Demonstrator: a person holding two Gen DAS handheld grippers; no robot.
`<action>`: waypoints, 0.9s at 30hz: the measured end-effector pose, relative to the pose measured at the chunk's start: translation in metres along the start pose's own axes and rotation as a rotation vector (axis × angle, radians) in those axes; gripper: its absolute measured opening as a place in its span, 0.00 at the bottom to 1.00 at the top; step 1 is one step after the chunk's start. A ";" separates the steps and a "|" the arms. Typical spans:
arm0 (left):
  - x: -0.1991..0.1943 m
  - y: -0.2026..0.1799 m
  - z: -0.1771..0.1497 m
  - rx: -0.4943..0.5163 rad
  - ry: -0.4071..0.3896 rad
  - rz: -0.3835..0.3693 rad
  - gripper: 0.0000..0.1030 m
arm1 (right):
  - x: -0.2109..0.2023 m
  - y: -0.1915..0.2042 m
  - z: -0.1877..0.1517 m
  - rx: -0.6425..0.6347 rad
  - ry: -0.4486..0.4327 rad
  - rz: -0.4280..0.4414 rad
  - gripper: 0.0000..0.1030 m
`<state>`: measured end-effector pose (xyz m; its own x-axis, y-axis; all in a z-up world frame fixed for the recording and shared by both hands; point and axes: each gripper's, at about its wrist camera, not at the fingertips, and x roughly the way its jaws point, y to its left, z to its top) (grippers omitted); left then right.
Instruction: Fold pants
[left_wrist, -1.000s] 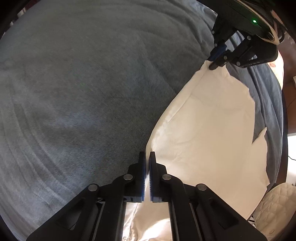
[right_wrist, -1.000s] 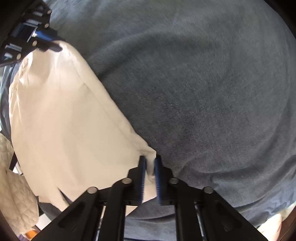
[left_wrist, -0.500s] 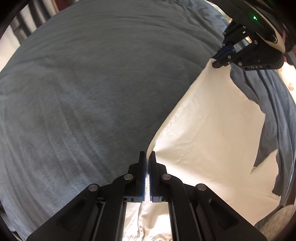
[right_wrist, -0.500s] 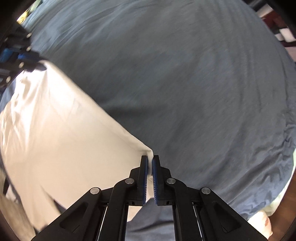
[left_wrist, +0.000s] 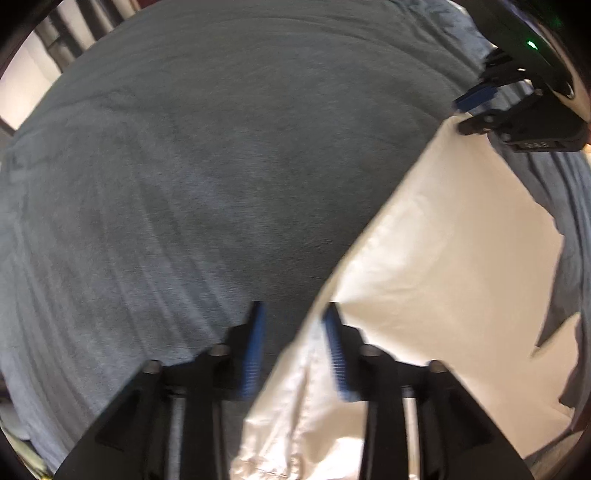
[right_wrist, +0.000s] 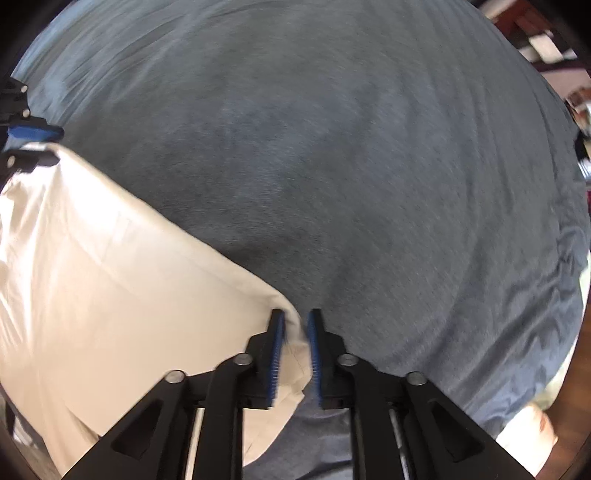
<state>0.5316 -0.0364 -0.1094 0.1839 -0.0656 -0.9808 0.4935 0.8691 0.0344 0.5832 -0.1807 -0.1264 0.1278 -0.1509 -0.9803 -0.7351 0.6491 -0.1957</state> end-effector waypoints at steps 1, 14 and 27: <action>-0.001 0.003 0.000 -0.012 -0.002 0.001 0.43 | -0.001 -0.006 -0.003 0.016 0.003 -0.029 0.25; -0.042 0.004 0.009 0.016 -0.097 0.122 0.55 | -0.031 -0.035 -0.044 0.238 -0.048 -0.180 0.25; -0.161 -0.038 -0.054 -0.041 -0.292 0.073 0.55 | -0.116 0.012 -0.125 0.450 -0.213 -0.158 0.29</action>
<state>0.4377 -0.0321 0.0366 0.4575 -0.1354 -0.8788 0.4365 0.8952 0.0893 0.4759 -0.2483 -0.0115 0.3813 -0.1483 -0.9125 -0.3430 0.8939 -0.2886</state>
